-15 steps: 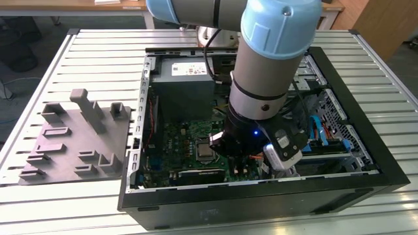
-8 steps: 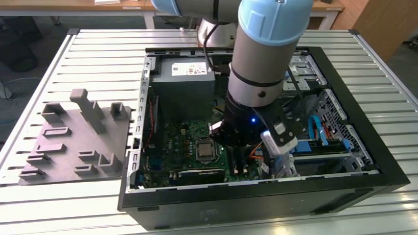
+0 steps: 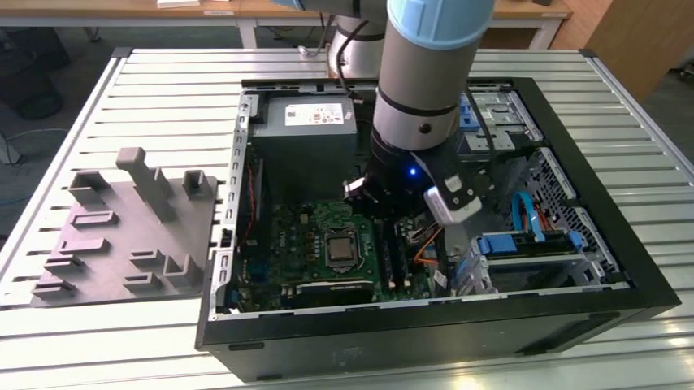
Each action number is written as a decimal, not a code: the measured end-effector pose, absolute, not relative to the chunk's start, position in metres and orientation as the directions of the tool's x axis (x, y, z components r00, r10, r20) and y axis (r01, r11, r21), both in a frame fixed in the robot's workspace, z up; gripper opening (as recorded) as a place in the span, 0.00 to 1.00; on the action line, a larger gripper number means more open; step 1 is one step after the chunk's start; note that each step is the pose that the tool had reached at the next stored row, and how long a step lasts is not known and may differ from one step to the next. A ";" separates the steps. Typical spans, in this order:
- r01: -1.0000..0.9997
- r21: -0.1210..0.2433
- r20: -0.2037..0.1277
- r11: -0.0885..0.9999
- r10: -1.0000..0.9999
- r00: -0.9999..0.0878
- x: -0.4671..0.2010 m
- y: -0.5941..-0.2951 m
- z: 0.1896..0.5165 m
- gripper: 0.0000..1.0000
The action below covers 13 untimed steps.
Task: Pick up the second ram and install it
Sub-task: 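Press down the second ram until it locks into place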
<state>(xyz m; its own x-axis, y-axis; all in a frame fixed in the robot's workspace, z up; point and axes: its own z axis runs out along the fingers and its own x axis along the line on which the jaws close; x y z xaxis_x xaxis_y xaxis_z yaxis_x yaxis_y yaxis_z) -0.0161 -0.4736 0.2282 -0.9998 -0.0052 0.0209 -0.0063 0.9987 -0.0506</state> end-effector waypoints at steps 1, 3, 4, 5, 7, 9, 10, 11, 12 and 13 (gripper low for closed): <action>-0.006 -0.051 0.021 0.999 -0.005 -1.000 -0.016 -0.470 0.228 0.10; -0.006 -0.051 0.021 0.999 -0.005 -1.000 -0.016 -0.467 0.233 0.10; -0.006 -0.051 0.021 0.999 -0.005 -1.000 -0.016 -0.467 0.237 0.10; -0.006 -0.052 0.021 0.999 -0.005 -1.000 -0.016 -0.467 0.242 0.10; -0.006 -0.051 0.021 0.999 -0.005 -1.000 -0.016 -0.467 0.251 0.10; -0.006 -0.051 0.021 0.999 -0.005 -1.000 -0.016 -0.467 0.260 0.10; -0.006 -0.051 0.021 0.999 -0.005 -1.000 -0.016 -0.467 0.265 0.10; -0.006 -0.051 0.021 0.999 -0.005 -1.000 -0.016 -0.467 0.269 0.10; -0.006 -0.051 0.021 0.999 -0.005 -1.000 -0.016 -0.467 0.274 0.10; -0.006 -0.051 0.021 0.999 -0.005 -1.000 -0.016 -0.467 0.278 0.10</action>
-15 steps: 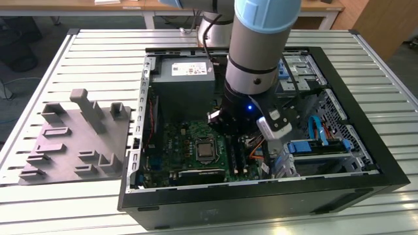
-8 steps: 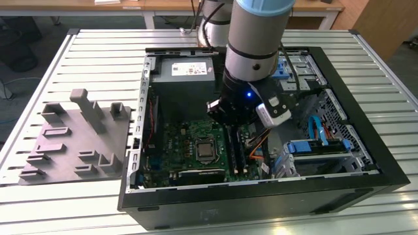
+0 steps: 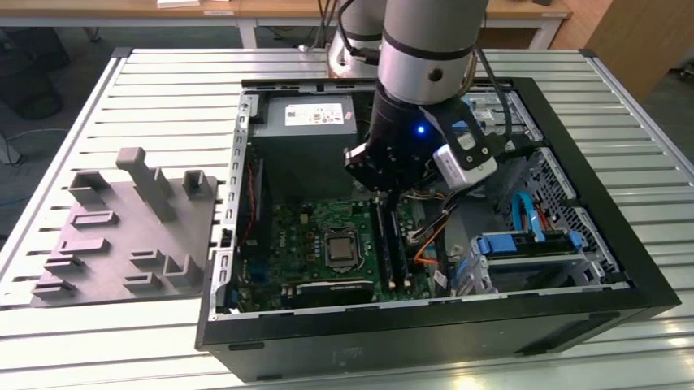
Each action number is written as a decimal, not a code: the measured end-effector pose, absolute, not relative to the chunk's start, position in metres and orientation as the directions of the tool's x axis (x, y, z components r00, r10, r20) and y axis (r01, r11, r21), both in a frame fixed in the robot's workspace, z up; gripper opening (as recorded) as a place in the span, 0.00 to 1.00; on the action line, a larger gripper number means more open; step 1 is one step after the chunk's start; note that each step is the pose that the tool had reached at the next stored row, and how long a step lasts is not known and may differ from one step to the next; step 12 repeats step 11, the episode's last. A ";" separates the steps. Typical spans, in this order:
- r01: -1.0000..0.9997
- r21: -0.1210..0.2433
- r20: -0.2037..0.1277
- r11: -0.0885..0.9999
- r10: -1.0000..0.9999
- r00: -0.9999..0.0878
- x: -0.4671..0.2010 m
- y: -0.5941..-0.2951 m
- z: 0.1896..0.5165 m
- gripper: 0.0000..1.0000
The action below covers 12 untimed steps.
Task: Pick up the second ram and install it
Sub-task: 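Press down the second ram until it locks into place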
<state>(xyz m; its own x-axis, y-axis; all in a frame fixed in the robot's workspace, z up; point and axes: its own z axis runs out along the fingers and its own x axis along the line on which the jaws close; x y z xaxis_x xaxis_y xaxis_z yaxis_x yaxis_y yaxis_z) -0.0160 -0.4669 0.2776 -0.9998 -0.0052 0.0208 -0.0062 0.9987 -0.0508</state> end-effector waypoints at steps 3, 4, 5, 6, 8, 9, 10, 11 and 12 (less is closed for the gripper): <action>-0.006 -0.049 0.021 0.999 -0.005 -1.000 -0.016 -0.467 0.278 0.10; -0.006 -0.048 0.021 0.999 -0.005 -1.000 -0.016 -0.467 0.278 0.10; -0.006 -0.048 0.021 0.999 -0.005 -1.000 -0.016 -0.467 0.278 0.10; -0.006 -0.048 0.021 0.999 -0.005 -1.000 -0.016 -0.467 0.278 0.10; -0.006 -0.047 0.021 0.999 -0.005 -1.000 -0.016 -0.467 0.278 0.10; -0.006 -0.046 0.021 0.999 -0.005 -1.000 -0.016 -0.467 0.278 0.10; -0.006 -0.046 0.021 0.999 -0.005 -1.000 -0.016 -0.467 0.278 0.10; -0.006 -0.045 0.021 0.999 -0.005 -1.000 -0.016 -0.467 0.278 0.10; -0.006 -0.045 0.021 0.999 -0.005 -1.000 -0.016 -0.467 0.278 0.10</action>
